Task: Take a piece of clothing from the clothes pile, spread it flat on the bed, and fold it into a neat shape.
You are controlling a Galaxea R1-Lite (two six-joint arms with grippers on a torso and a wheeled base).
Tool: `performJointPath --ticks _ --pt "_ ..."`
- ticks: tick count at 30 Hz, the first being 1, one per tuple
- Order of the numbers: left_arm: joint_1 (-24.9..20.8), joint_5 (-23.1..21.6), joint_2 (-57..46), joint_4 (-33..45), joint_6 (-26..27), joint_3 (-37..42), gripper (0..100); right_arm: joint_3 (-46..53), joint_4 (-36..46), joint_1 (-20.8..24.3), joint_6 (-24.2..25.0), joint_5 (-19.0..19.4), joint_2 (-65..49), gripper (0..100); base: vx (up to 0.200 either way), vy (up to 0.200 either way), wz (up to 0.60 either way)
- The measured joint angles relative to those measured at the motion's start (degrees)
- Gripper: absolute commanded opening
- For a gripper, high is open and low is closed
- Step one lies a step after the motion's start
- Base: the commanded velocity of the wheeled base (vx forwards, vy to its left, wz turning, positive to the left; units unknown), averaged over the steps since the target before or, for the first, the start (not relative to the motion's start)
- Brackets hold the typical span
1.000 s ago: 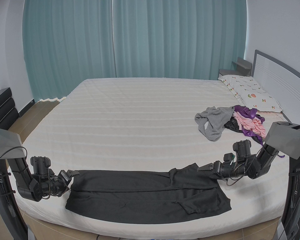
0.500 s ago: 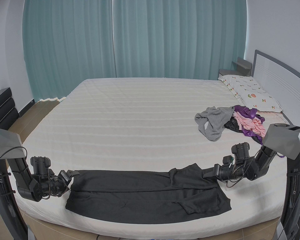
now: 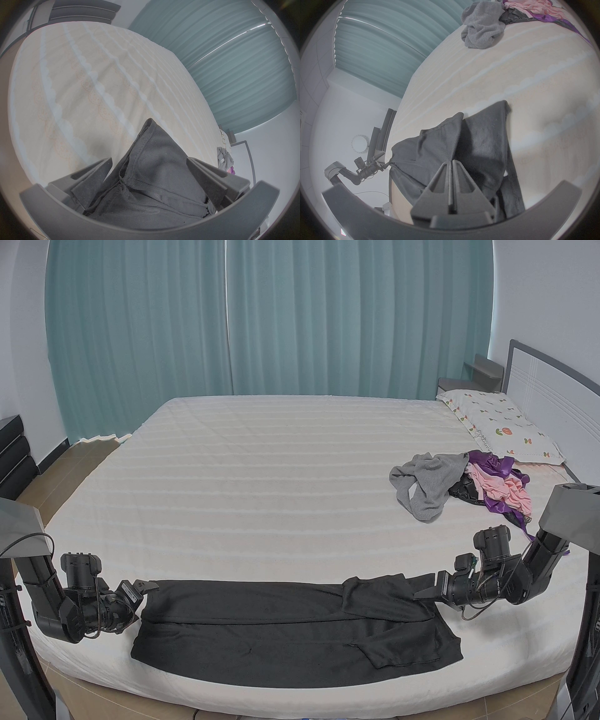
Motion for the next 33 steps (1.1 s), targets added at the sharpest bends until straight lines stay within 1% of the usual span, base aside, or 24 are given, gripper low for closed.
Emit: performJointPath --ticks 9,12,23,24,28,33 --pt "0.1 0.0 0.0 0.0 0.0 0.0 100 5.5 -0.1 -1.1 -1.0 0.1 -4.2 0 0.000 0.000 0.00" --pt "0.1 0.0 0.0 0.0 0.0 0.0 100 7.0 0.0 -1.2 -2.3 -0.1 -4.7 0 0.000 0.000 0.00" --pt "0.1 0.0 0.0 0.0 0.0 0.0 100 8.1 0.5 -1.1 -3.0 -1.1 -4.7 0 0.000 0.000 0.00" --pt "0.1 0.0 0.0 0.0 0.0 0.0 100 8.2 0.5 -1.0 -3.1 -1.5 -4.7 100 0.000 0.000 0.00" --pt "0.1 0.0 0.0 0.0 -0.1 0.0 100 8.4 0.1 -0.9 -4.0 -3.9 -3.9 100 0.000 0.000 0.00" --pt "0.1 0.0 0.0 0.0 -0.1 0.1 100 8.4 0.2 -0.9 -3.1 -4.5 -5.0 100 0.000 0.000 0.00"
